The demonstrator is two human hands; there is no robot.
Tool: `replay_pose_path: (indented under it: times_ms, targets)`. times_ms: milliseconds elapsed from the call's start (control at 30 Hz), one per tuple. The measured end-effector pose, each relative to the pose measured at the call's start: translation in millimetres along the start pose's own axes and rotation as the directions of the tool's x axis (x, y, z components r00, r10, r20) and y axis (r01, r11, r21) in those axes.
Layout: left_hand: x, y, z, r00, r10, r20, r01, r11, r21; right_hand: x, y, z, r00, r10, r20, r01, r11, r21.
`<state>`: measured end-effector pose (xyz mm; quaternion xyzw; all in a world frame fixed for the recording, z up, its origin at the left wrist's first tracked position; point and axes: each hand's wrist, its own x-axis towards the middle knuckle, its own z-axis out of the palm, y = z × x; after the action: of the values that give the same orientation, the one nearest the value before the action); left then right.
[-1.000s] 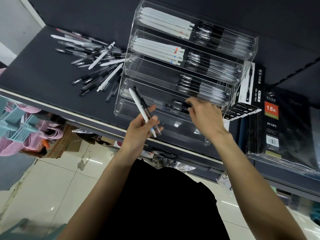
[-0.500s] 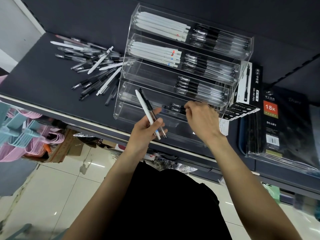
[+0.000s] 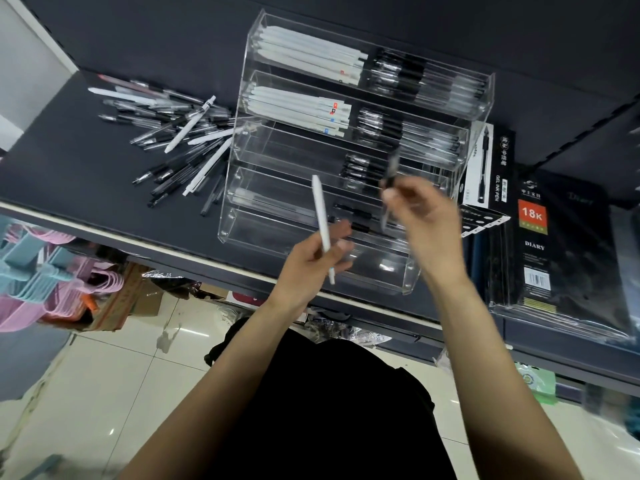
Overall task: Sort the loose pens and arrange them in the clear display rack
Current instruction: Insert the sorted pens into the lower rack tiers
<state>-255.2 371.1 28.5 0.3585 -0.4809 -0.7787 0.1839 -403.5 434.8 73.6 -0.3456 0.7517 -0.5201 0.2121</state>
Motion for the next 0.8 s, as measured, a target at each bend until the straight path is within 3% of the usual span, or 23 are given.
replay_pose_path:
  times_ms: [67,133,233,400,567,700,800]
  targets:
    - [0.9,2.7,-14.9,0.993,0.025,-0.119,-0.027,0.999,-0.019,6.1,-3.4,-14.0,0.98,-0.147,-0.136,0.147,0.989,-0.014]
    - [2.1,3.7,-31.5,0.977,0.042,-0.208,-0.052,0.998,-0.039,8.3,4.8,-17.1,0.948,-0.275,-0.161,0.254,0.957,-0.138]
    - [0.9,3.2,-45.7,0.966,0.061,-0.251,-0.077,0.996,-0.055,5.2,31.6,-8.4,0.895,-0.443,-0.043,0.39,0.828,-0.403]
    - [-4.2,-1.8,-45.7,0.966,0.057,-0.253,-0.08,0.993,-0.082,2.8,51.0,3.8,0.796,-0.599,0.083,0.544,0.65,-0.531]
    - [-2.8,-1.5,-48.1,0.967,0.05,-0.25,-0.074,0.993,-0.091,8.0,49.9,11.2,0.807,-0.541,0.237,0.535,0.497,-0.683]
    - [-1.0,-0.9,-52.3,0.967,0.05,-0.251,-0.077,0.992,-0.098,13.3,51.2,15.1,0.889,-0.335,0.311,0.429,0.376,-0.822]
    - [-1.6,-1.2,-52.0,0.969,0.056,-0.241,-0.082,0.992,-0.1,13.5,51.4,20.0,0.915,-0.265,0.304,0.377,0.294,-0.878]
